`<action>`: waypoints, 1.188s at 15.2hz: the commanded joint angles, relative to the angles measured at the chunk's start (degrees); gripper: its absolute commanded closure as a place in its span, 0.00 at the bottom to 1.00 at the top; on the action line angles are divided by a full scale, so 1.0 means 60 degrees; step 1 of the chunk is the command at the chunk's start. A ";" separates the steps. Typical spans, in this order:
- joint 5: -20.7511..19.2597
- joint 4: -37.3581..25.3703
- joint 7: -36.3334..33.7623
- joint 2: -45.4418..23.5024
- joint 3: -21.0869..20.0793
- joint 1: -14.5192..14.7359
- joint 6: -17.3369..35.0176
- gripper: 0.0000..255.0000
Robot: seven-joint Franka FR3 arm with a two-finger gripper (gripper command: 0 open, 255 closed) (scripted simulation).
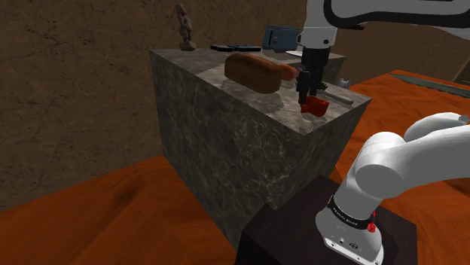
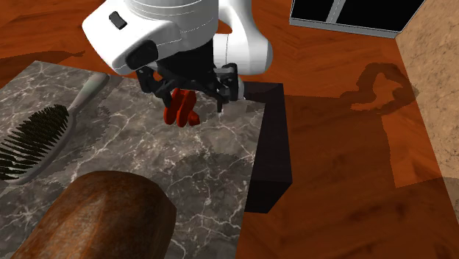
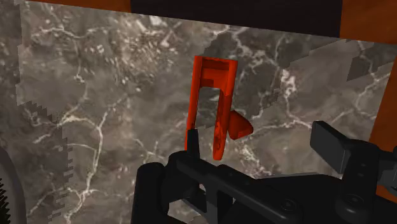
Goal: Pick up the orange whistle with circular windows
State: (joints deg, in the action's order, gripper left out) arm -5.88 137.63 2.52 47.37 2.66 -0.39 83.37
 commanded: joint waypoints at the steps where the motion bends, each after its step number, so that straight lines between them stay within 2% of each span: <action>1: 0.0000 0.0000 0.0000 0.0000 0.0000 0.0000 0.0000 0.00; 3: 0.0520 0.0619 -0.2445 0.1212 0.0076 -0.1342 0.0539 0.00; 4: 0.0579 0.0678 -0.2607 0.1320 0.0052 -0.1490 0.0580 0.00; 11: 0.0545 0.1807 -0.2610 0.1622 0.0084 -0.1518 0.1407 0.00; 13: 0.0545 0.1807 -0.2610 0.1623 0.0084 -0.1518 0.1407 0.00; 14: 0.0546 0.1809 -0.2612 0.1630 0.0082 -0.1518 0.1401 1.00; 18: 0.0548 0.1806 -0.2614 0.1634 0.0079 -0.1517 0.1393 1.00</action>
State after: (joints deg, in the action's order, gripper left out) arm -2.58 148.43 -13.16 57.18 3.13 -9.49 91.72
